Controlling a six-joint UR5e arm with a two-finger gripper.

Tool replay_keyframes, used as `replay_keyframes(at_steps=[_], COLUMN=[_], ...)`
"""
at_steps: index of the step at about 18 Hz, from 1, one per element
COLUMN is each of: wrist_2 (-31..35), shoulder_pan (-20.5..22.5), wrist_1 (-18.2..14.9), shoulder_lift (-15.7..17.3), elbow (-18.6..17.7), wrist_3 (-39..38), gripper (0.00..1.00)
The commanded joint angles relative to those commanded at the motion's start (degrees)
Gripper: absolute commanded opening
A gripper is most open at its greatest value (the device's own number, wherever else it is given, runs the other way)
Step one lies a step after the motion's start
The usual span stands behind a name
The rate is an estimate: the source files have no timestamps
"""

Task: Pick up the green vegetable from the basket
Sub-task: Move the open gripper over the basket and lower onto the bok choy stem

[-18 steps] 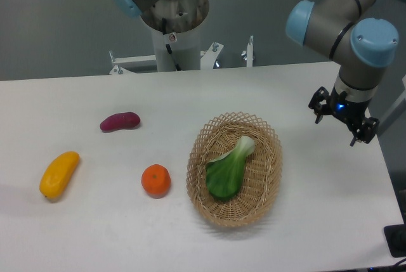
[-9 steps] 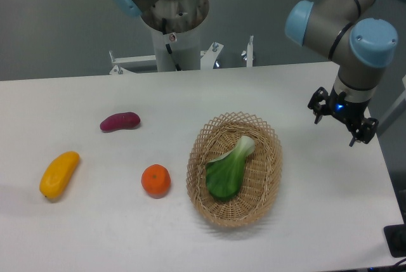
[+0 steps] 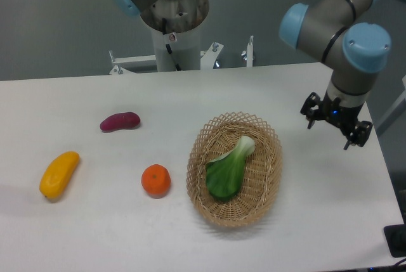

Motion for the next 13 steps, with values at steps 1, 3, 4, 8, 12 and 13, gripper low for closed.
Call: replay_keyframes(at_steps=[1,3,4,8,12,13], wrist_2=[0.0,-0.2,-0.1,-0.1,-0.1,-0.1], shoulder_pan=[-1.0,-2.4,-3.3,-6.3,-9.0,-9.6], wrist_1=[0.1,0.2,0.4,1.0,1.0,1.1], shoulder_lift=[0.0,0.4,0.5,1.2,1.1,1.1], elbow=[-0.3,-1.4,-2.4,-5.5,-8.3,-9.0], wrist_3=[-1.0,-1.5,-1.7,-7.6,-8.5,-8.6], gripper=[1.0,1.0,1.0,1.0,1.0,1.0])
